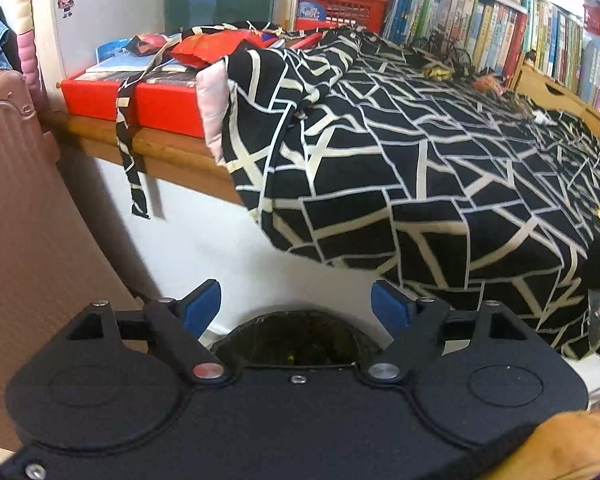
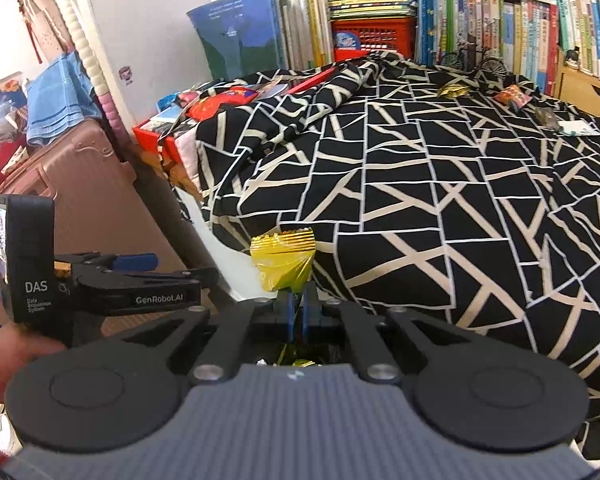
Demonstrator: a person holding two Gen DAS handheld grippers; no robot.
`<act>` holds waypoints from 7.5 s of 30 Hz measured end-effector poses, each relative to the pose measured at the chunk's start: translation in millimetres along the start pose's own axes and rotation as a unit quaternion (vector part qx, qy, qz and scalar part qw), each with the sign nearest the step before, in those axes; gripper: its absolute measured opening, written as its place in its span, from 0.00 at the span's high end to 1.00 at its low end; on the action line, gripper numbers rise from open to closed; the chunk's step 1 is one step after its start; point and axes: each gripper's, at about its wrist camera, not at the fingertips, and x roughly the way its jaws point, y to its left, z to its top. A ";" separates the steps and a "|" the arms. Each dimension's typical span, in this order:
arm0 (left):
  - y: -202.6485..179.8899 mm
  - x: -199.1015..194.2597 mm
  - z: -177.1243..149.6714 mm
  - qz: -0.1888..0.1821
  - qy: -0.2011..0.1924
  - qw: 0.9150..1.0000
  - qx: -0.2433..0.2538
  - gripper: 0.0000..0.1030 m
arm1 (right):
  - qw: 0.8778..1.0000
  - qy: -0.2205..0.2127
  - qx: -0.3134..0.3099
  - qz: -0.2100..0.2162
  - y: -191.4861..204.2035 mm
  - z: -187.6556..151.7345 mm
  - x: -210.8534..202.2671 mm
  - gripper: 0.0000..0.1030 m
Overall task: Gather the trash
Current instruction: 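Open the left tool over the bin to drop the gold candy, then open the right tool over the bin to drop the yellow-green wrapper, then move both open tools back over the bed toward the remaining litter, then grasp the second gold candy with the left tool while the right tool grasps a clear plastic wrapper, then carry the gold candy and clear plastic wrapper toward the bin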
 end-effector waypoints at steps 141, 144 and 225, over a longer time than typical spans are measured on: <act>-307.8 359.7 377.7 -0.059 0.023 0.997 0.047 0.07 | 0.991 -0.031 -0.058 -0.120 -396.5 203.5 201.0 0.72; -305.5 368.1 377.4 -0.043 0.035 0.998 0.024 0.13 | 0.992 -0.056 -0.054 -0.099 -390.2 202.3 184.2 0.69; -96.6 -76.3 194.9 -0.136 -0.129 0.980 0.059 0.45 | 0.980 -0.178 0.014 -0.082 -81.7 97.4 -29.8 0.69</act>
